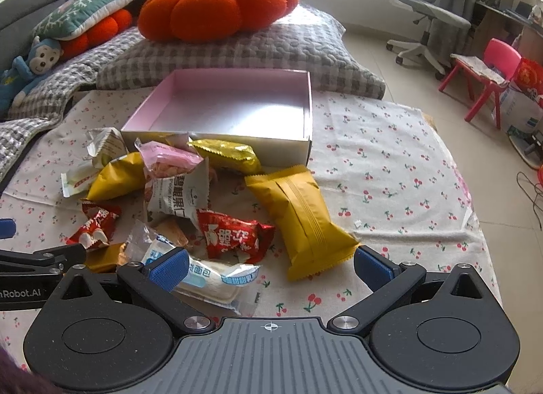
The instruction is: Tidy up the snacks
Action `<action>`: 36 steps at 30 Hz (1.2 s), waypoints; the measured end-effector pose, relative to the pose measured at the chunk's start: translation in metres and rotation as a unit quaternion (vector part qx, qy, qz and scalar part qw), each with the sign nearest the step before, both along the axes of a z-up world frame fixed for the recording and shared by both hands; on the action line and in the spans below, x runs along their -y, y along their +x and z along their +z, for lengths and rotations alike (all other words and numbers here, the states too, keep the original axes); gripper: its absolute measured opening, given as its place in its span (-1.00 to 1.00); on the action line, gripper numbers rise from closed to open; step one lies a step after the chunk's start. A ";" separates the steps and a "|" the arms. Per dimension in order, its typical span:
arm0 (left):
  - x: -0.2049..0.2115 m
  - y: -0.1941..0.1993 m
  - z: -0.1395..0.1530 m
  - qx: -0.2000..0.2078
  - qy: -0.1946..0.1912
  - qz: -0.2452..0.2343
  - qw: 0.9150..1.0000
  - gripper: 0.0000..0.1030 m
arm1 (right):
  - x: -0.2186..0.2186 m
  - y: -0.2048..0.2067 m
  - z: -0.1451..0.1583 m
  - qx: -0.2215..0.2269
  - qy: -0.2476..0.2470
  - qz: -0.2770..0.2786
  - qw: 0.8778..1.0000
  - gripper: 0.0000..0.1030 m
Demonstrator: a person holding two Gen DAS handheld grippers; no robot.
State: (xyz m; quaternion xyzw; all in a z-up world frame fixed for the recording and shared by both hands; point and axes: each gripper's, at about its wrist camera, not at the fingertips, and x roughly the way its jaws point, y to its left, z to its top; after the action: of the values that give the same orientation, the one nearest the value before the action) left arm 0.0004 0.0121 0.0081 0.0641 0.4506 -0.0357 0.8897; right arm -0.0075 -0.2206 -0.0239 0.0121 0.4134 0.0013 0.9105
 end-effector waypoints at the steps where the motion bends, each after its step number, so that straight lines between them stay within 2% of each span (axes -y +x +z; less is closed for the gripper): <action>1: -0.001 0.000 0.000 0.000 0.000 0.001 1.000 0.99 | 0.000 0.000 0.001 0.003 -0.001 0.001 1.000 1.00; 12: -0.010 0.001 -0.005 0.001 0.000 0.008 1.000 0.99 | -0.004 -0.002 0.006 0.034 -0.008 0.021 0.999 1.00; 16: -0.012 0.000 -0.006 0.007 -0.002 -0.002 1.000 0.99 | -0.009 -0.005 0.010 0.062 -0.013 0.052 0.997 1.00; 20: -0.015 -0.001 -0.010 0.013 -0.004 -0.024 1.000 0.99 | -0.010 -0.007 0.007 0.085 0.008 0.112 0.990 1.00; 25: -0.025 0.000 -0.025 0.008 -0.012 -0.062 0.998 0.98 | -0.015 -0.007 -0.008 0.068 0.027 0.182 0.980 1.00; 29: -0.037 0.004 -0.037 -0.012 -0.039 -0.075 0.996 0.91 | -0.016 -0.011 -0.011 0.060 0.052 0.235 0.969 1.00; 32: -0.042 0.006 -0.042 -0.024 -0.057 -0.096 0.994 0.88 | -0.018 -0.015 -0.012 0.055 0.057 0.268 0.960 1.00; 36: -0.045 0.014 -0.047 -0.035 -0.058 -0.139 0.988 0.82 | -0.019 -0.013 -0.017 0.032 0.053 0.290 0.955 1.00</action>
State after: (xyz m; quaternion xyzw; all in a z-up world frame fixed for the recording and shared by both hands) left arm 0.0142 0.0568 -0.0387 0.0734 0.4652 -0.1874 0.8620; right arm -0.0203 -0.2020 -0.0404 -0.0602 0.3692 0.2878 0.8816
